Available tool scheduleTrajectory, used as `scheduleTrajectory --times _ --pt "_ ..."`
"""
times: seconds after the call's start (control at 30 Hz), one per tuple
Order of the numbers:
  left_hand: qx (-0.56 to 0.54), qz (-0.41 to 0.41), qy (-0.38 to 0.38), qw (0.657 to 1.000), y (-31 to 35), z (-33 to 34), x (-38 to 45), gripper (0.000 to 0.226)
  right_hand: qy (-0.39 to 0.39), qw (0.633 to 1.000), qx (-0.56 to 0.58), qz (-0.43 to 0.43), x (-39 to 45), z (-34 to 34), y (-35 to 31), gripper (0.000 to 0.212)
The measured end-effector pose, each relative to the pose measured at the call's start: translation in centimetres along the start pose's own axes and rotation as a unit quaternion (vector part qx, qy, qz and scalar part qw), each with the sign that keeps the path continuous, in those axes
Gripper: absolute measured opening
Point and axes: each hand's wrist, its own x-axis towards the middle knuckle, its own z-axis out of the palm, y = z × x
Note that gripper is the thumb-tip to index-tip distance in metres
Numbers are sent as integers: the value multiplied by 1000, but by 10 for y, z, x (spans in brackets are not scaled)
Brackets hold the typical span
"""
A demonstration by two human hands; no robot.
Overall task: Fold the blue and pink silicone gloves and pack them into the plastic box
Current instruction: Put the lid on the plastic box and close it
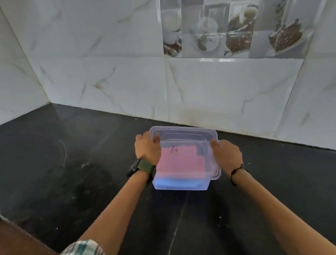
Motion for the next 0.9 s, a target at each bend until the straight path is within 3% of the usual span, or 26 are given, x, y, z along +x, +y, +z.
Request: scheduleTrajectory --times 0.13,0.5,0.67,0.9 --pt "135 -36 -45 989 -8 18 19 40 -29 994 -100 35 23 17 0 39" --pt "238 -75 -104 963 -26 33 35 34 -17 963 -269 -17 34 43 -1 31" --pt "215 -93 -124 964 -35 38 42 35 1 977 -212 36 31 47 5 29" --pt "196 -35 -127 972 -22 56 37 36 -23 991 -110 68 27 19 30 36"
